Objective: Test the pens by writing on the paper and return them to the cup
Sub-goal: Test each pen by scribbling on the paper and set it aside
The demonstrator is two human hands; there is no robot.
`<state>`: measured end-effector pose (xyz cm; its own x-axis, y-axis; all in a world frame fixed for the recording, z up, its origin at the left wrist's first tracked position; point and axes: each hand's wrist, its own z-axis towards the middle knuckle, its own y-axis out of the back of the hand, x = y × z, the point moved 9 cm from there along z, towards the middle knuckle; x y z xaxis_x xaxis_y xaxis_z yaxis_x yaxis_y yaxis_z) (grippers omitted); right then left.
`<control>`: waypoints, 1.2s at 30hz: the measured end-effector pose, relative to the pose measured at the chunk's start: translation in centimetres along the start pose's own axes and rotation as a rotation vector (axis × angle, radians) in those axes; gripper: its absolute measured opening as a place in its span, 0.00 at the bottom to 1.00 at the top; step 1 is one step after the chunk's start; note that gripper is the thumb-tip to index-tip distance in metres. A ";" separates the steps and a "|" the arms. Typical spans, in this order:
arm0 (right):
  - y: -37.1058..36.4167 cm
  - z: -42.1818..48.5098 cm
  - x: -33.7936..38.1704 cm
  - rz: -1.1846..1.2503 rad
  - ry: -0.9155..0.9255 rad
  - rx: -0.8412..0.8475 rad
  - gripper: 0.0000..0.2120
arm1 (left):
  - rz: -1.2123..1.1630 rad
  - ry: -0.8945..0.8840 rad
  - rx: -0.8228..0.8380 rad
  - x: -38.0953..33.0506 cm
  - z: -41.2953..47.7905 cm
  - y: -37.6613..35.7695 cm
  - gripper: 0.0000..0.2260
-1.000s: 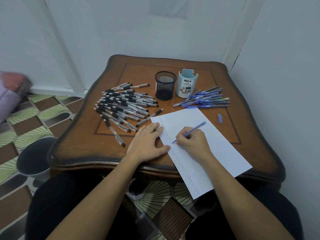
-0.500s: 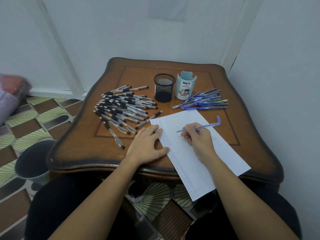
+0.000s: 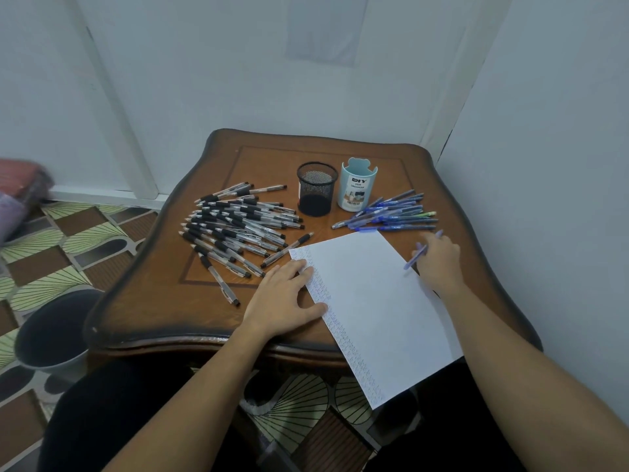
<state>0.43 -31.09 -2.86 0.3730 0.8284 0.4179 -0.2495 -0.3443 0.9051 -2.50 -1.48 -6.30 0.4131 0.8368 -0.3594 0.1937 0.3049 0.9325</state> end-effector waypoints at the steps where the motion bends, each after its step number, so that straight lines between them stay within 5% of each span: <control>1: -0.3 0.1 -0.3 0.007 -0.002 0.017 0.16 | -0.003 0.000 -0.001 0.0 0.0 0.0 0.38; 8: -0.9 -2.5 1.9 0.387 0.080 0.093 0.09 | -0.038 0.008 -0.016 0.1 0.0 0.1 0.39; 15: -2.4 -7.2 10.2 0.188 0.465 0.207 0.14 | -0.111 0.023 -0.052 0.3 0.1 0.2 0.35; 25: -4.3 -10.2 12.0 0.466 0.413 0.333 0.10 | -0.341 0.047 -0.165 -0.4 -0.7 2.4 0.08; 32: -4.2 -10.8 12.1 0.626 0.380 0.363 0.10 | -0.441 0.040 -0.173 0.6 -0.3 1.6 0.06; 36: -3.8 -10.2 10.4 0.927 0.122 0.334 0.10 | -0.600 0.130 -0.280 1.6 -0.8 2.4 0.07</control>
<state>-3.84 -16.63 -2.77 0.0582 0.2017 0.9777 -0.1248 -0.9702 0.2076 -2.04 0.93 -4.60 0.1917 0.5286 -0.8269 0.1111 0.8255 0.5534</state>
